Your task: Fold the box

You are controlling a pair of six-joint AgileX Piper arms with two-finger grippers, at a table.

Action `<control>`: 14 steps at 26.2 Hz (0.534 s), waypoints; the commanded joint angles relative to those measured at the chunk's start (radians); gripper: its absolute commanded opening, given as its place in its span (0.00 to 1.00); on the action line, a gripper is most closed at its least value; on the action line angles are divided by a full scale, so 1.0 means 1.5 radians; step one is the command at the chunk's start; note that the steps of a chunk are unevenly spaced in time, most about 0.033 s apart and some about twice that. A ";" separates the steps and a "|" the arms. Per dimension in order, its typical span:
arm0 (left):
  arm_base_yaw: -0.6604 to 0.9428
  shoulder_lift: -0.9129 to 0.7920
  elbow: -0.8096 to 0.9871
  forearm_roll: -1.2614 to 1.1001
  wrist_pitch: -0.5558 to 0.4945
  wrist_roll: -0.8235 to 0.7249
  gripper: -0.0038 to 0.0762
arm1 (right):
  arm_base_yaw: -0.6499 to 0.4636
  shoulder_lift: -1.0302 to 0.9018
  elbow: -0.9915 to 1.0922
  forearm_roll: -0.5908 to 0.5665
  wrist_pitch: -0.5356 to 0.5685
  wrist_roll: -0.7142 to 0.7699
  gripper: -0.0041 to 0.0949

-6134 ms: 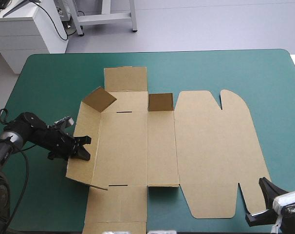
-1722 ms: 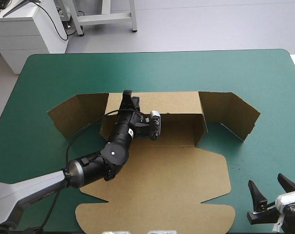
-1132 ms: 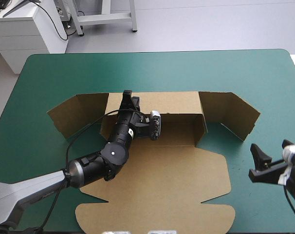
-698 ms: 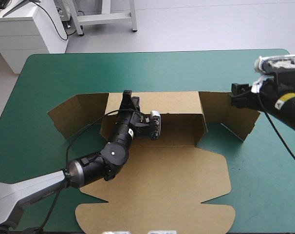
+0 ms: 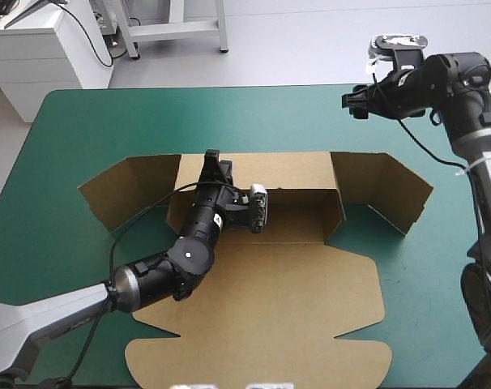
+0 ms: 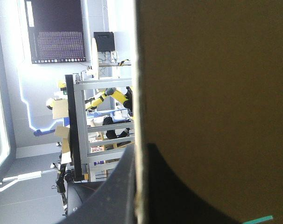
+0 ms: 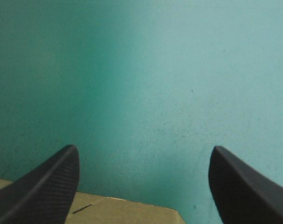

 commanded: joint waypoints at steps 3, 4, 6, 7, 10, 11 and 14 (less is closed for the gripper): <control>-0.005 -0.023 -0.013 0.029 0.013 -0.003 0.04 | -0.055 0.047 -0.052 0.060 0.045 -0.034 0.76; -0.005 -0.023 -0.013 0.029 0.013 0.001 0.04 | -0.062 0.062 -0.052 0.062 0.071 -0.037 0.76; -0.005 -0.023 -0.013 0.029 0.013 0.003 0.04 | -0.063 0.068 -0.051 0.062 0.074 -0.039 0.76; -0.005 -0.023 -0.013 0.029 0.013 0.003 0.04 | -0.063 0.068 -0.051 0.062 0.074 -0.039 0.76; -0.005 -0.023 -0.013 0.029 0.013 0.003 0.04 | -0.063 0.068 -0.047 0.082 0.074 -0.052 0.75; -0.005 -0.023 -0.013 0.029 0.013 0.003 0.04 | -0.063 0.068 -0.040 0.083 0.074 -0.054 0.75; -0.005 -0.023 -0.013 0.029 0.013 0.003 0.04 | -0.063 0.068 -0.009 0.084 0.074 -0.059 0.74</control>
